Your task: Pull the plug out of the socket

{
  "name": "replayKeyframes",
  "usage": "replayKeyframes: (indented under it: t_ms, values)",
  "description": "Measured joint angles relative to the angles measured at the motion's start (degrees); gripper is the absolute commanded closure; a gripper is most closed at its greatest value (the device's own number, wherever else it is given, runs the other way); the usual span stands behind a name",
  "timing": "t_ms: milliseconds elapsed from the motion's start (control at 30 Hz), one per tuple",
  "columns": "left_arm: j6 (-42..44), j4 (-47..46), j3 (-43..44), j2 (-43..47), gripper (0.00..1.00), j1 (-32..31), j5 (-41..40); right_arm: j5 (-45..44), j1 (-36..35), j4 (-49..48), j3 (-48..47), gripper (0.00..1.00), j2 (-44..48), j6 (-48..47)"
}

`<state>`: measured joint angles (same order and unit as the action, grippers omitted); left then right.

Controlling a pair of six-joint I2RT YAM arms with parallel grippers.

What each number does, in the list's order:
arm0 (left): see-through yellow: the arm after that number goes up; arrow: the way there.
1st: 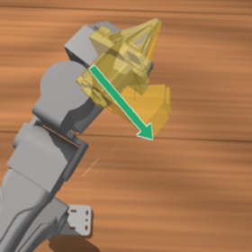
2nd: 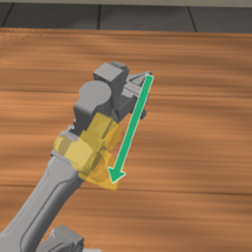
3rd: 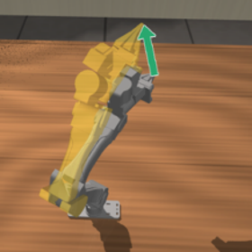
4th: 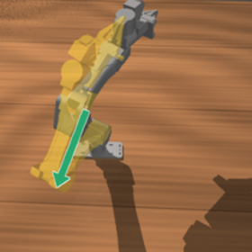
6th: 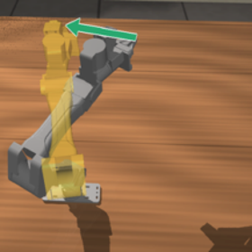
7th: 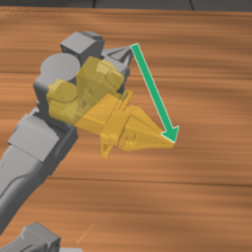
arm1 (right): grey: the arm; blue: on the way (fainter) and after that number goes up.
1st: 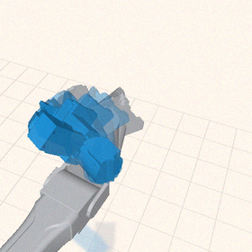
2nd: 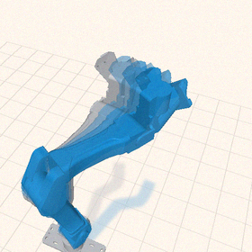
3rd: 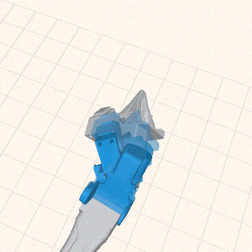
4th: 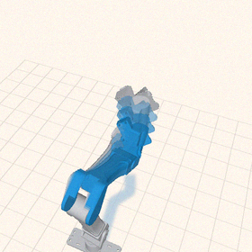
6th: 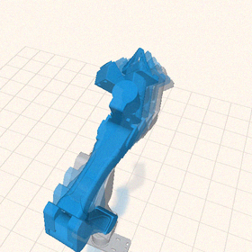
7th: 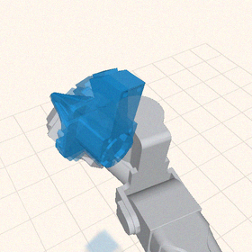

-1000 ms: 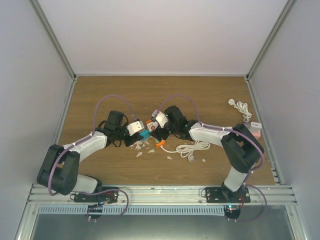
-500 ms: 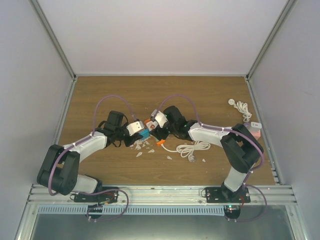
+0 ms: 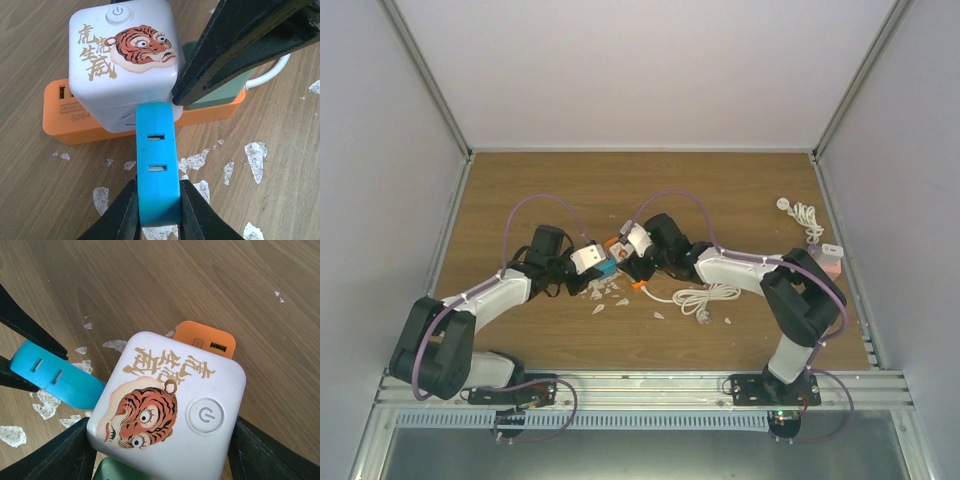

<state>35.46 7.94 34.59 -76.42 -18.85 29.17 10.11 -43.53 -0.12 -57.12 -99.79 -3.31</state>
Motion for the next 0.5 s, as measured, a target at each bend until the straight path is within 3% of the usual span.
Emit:
replayKeyframes:
  t_ms: [500]
  values:
    - [1.3, 0.6, -1.6, 2.1, 0.86, 1.4, 0.2, -1.5, -0.7, -0.5, 0.0, 0.43, -0.1, 0.4]
